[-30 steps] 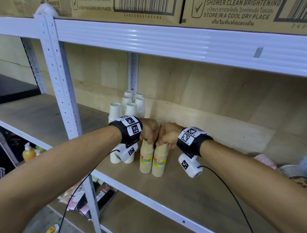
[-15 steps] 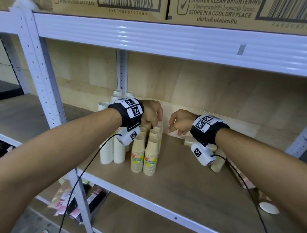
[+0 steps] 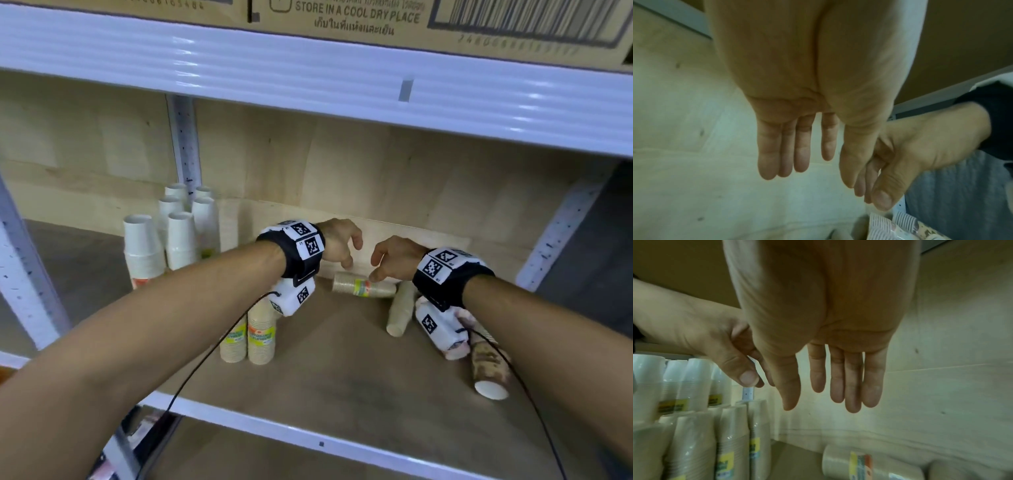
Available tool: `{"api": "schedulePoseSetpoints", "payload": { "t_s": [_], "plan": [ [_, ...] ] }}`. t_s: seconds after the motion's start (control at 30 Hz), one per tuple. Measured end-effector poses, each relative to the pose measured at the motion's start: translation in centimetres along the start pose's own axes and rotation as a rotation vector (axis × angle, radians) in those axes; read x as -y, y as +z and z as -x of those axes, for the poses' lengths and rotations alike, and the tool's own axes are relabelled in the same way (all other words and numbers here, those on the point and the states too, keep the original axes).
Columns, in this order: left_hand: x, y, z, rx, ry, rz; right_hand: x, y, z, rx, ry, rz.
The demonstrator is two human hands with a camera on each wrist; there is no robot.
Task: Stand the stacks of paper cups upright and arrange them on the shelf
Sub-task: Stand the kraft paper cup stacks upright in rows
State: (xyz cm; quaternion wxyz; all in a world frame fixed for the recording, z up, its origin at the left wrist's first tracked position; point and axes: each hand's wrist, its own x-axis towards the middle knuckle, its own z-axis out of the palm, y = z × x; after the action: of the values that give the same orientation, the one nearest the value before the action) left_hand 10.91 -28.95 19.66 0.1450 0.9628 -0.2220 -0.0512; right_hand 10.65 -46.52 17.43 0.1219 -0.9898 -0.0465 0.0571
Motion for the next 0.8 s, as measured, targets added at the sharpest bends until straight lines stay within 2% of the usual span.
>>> {"api": "schedulePoseSetpoints", "payload": {
  "t_s": [0.2,0.33,0.57,0.7,0.8],
  "plan": [
    [-1.9,4.5,-2.7,0.021,0.051,0.051,-5.0,1.7,0.7,0.04,0.064,0.066],
    [-1.9,7.7,-5.0,0.016,0.053,0.099,-7.5,3.3,1.3,0.094,0.046,0.097],
    [-0.1,11.5,-8.9,0.013,-0.033,0.094,-9.5,5.7,0.4,0.139,-0.031,0.045],
    [0.5,13.2,-10.9,-0.002,-0.038,0.023,-10.3,7.7,-1.3,0.093,0.017,0.113],
    [0.7,14.0,-12.1,0.002,-0.042,-0.015,-10.5,7.8,-1.9,0.147,0.014,0.075]
  ]
}}
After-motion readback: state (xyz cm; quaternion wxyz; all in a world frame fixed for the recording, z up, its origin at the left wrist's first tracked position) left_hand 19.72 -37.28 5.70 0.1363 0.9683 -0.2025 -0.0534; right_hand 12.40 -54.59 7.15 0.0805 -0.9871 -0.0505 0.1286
